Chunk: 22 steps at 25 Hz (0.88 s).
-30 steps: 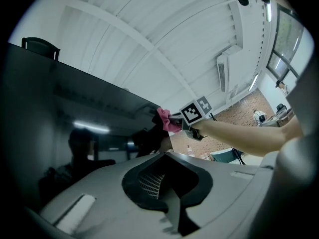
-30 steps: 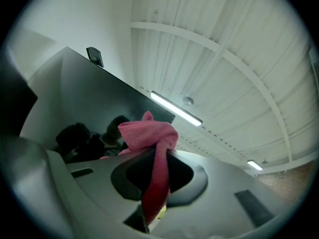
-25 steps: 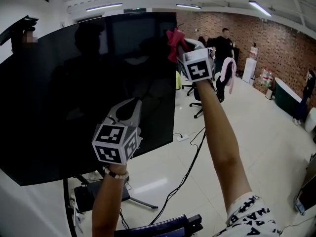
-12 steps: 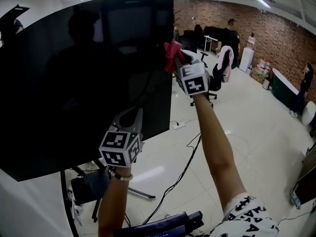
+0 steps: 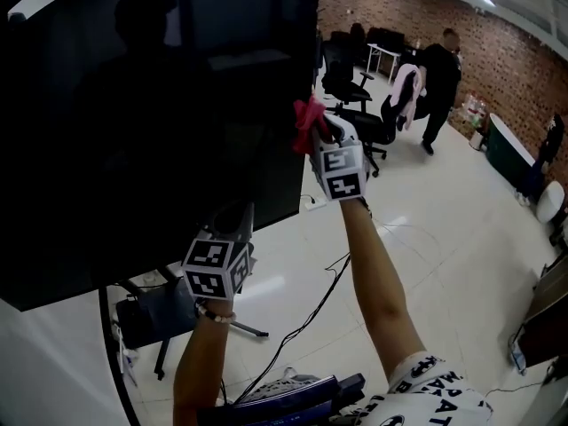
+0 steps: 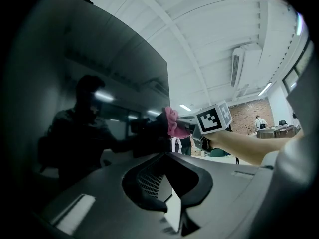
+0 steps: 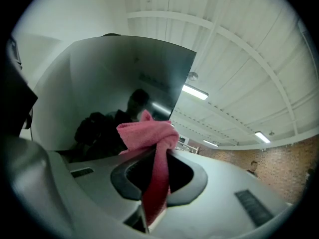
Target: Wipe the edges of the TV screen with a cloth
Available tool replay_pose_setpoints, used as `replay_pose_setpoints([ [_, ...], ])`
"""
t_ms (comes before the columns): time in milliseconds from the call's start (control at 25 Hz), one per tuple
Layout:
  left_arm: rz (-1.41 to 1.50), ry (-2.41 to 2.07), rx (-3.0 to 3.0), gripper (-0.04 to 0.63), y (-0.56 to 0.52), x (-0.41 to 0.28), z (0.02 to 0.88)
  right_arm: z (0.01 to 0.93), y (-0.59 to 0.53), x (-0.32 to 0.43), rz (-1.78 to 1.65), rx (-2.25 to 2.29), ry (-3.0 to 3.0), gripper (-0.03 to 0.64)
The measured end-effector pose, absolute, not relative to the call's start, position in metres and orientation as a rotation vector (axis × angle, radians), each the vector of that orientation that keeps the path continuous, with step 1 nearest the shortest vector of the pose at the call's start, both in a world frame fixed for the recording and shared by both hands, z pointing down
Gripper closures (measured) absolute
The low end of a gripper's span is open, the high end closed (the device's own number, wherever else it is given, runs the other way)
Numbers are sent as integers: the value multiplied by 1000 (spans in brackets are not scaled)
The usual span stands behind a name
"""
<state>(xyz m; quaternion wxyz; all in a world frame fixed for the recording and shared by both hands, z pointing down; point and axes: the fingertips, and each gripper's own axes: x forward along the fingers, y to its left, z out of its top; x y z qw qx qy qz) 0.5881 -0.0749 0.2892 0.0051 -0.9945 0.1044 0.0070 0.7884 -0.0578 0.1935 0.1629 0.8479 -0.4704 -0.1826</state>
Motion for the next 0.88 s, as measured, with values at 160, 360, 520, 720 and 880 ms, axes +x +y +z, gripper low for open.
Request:
replay_pose_setpoints([
  [160,7,342,-3140,590,-76,591,317,228,-58,789,-490,2417,-1362,560],
  [360,-26,393,-3184,590,-82,591,361,276,-61,786,-418,2401,-1395,560],
  [520,-137,436,-3215,589,-90,591,407,325,-65,788,-376,2393,-1402,560],
  [720,-224,468,-3255,589,-88,582,448,380,-61,797,-245,2421,-1389,560],
  [880,-261,480,-3266,589,-84,581,462,427,-63,804,-115,2402,-1415,560],
])
